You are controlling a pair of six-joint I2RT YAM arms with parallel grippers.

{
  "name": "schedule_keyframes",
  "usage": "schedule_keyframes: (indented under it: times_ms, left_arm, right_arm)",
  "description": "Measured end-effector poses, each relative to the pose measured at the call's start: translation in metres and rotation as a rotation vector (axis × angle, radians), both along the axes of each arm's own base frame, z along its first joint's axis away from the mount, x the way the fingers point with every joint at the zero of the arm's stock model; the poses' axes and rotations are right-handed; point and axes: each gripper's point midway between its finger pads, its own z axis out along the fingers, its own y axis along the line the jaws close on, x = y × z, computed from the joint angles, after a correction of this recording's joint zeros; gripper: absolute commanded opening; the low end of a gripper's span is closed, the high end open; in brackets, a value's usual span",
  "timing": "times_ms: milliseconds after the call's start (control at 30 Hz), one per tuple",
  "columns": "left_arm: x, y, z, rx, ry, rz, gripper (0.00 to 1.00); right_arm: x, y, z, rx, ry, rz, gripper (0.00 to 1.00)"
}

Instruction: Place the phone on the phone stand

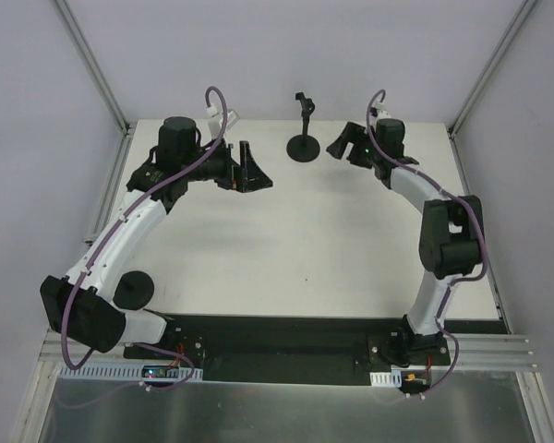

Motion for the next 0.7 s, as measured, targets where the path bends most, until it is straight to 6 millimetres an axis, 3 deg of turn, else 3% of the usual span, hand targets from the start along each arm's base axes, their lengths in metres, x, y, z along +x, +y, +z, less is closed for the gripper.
schedule_keyframes:
  times_ms: [233,367,500,700]
  left_arm:
    - [-0.003,0.011,-0.008,0.053,-0.122,0.011,0.89]
    - [-0.01,0.018,-0.009,0.077,-0.172,0.018,0.89]
    - [-0.013,0.02,-0.002,0.075,-0.206,0.019,0.88]
    - [-0.011,0.02,-0.006,0.079,-0.205,0.021,0.87]
  right_arm:
    - [0.075,0.077,0.07,-0.091,-0.223,0.104,0.84]
    - [0.098,0.1,0.103,-0.187,-0.31,0.125,0.78]
    - [0.113,0.1,0.104,-0.271,-0.326,0.118,0.66]
    - [0.116,0.091,0.06,-0.395,-0.255,0.12,0.55]
